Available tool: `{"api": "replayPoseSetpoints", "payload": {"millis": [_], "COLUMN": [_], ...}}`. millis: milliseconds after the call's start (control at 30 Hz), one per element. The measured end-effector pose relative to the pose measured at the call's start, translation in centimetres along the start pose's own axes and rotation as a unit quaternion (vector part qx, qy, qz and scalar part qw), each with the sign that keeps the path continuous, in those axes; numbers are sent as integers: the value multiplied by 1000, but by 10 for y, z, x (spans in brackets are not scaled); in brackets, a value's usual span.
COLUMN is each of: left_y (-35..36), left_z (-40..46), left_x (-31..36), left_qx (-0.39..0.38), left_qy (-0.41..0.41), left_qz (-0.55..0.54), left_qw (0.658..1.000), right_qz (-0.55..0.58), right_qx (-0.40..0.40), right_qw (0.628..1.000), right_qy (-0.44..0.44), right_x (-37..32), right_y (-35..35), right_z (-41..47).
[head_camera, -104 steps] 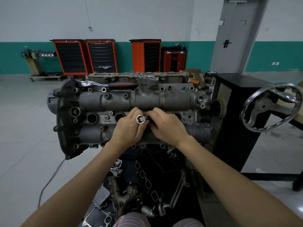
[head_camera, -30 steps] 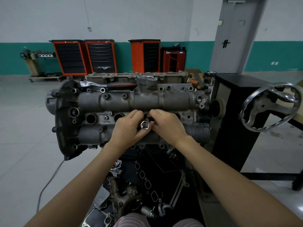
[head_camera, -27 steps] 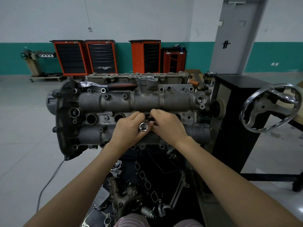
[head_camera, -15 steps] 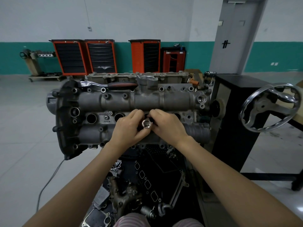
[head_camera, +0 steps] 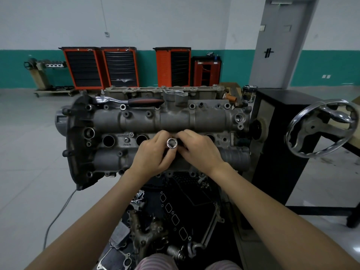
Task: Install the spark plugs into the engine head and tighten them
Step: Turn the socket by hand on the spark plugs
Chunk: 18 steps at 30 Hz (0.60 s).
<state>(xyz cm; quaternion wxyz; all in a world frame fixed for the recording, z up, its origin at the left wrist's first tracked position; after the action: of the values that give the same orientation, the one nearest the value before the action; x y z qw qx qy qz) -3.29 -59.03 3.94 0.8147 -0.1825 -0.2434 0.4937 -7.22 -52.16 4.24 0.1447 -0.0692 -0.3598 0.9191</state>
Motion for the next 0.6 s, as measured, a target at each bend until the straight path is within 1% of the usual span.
{"api": "replayPoseSetpoints", "payload": {"millis": [133, 233, 300, 500, 600], "left_y": [-1, -2, -3, 4, 4], "left_z": [1, 1, 2, -1, -2], "left_x": [0, 3, 0, 2, 3], "left_qx": [14, 28, 31, 1, 3], "left_qy": [0, 18, 7, 18, 28], "left_qz": [13, 32, 30, 23, 37], "left_qw": [1000, 999, 999, 1000, 999], "right_qz": [9, 17, 3, -5, 7], "right_qx": [4, -5, -18, -36, -32], "right_qw": [1000, 1000, 1000, 999, 999], "right_qy": [11, 23, 16, 8, 8], "right_x": [2, 5, 3, 7, 5], "right_y": [0, 3, 6, 10, 8], "right_z": [1, 0, -1, -1, -1]}}
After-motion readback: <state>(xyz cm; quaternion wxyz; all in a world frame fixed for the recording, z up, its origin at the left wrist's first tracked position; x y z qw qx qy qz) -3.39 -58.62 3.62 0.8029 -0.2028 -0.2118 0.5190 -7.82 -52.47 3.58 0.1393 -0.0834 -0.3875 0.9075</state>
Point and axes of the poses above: each hand's wrist, its own z-axis towards the middle knuckle, its own y-axis out of the palm, x = y × z, the point moved 10 cm from there along z, towards the middle knuckle, and after that the axes turned 5 degrees about -y, right-handed, at the moved point
